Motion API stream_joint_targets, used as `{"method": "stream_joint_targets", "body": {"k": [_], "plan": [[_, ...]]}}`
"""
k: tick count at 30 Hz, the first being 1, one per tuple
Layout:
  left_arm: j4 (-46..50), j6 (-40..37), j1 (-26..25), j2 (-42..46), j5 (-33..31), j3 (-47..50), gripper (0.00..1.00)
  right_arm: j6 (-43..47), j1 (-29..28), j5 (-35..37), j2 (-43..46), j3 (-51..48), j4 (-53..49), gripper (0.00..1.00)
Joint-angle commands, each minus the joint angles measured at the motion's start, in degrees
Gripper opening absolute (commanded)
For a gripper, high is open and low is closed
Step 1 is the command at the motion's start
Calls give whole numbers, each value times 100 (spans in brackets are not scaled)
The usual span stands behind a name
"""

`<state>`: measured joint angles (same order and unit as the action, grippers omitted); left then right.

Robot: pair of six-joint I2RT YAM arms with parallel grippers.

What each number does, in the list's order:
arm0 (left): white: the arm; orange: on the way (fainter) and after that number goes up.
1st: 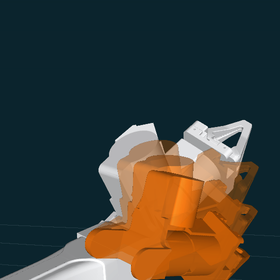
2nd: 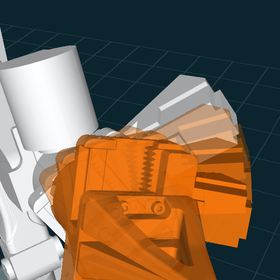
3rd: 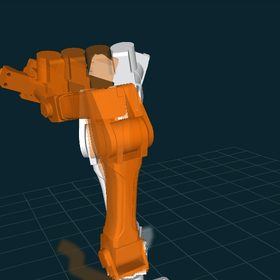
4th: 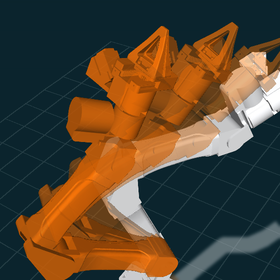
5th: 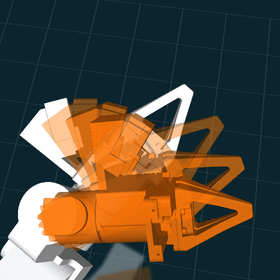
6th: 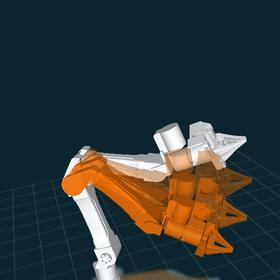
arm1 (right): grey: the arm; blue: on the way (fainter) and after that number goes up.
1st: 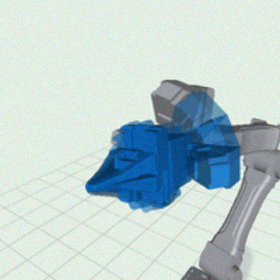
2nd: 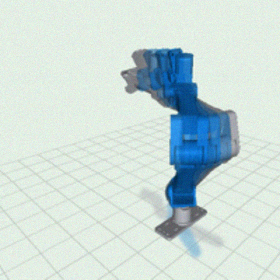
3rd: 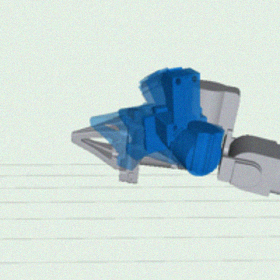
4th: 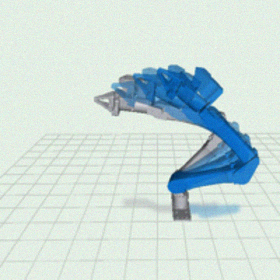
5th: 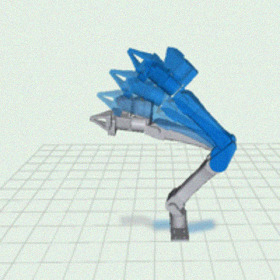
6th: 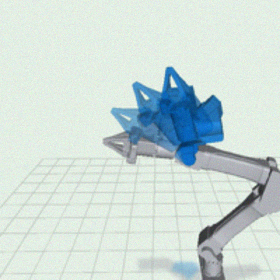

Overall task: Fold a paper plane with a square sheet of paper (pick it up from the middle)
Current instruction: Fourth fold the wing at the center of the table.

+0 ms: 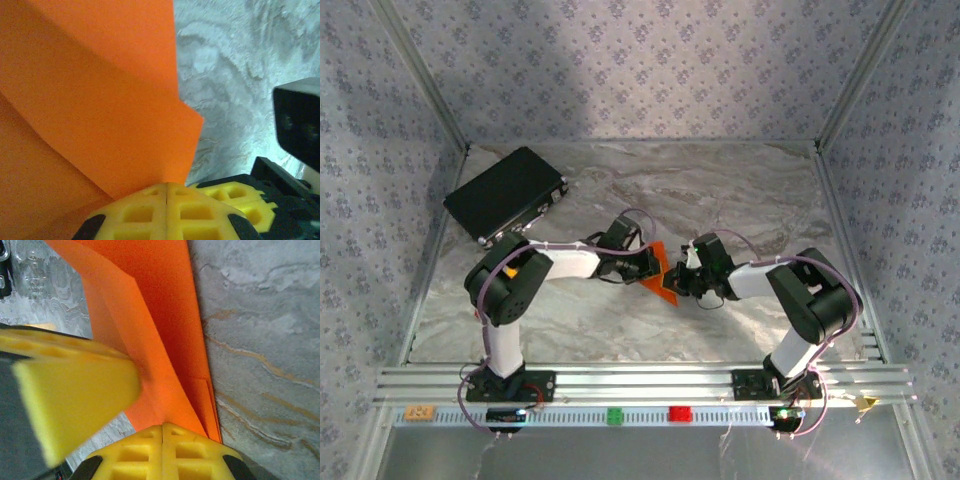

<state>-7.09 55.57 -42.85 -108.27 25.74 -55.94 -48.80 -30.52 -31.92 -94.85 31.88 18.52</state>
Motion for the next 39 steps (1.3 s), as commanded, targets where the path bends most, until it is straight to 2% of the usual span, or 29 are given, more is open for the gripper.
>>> {"method": "stream_joint_targets", "body": {"k": [1, 10, 27, 39], "plan": [[150, 129, 15, -313, -112, -40, 0, -63, -45, 393, -120, -287, -761, 0], [535, -9, 378, -414, -411, -190, 0, 87, -61, 390, -132, -297, -930, 0], [1057, -480, 1236, -695, -319, -928, 0, 183, -8, 314, -138, -358, -938, 0], [1485, -721, 1552, -634, -361, -1347, 0, 219, 40, 213, -135, -357, -921, 0]]}}
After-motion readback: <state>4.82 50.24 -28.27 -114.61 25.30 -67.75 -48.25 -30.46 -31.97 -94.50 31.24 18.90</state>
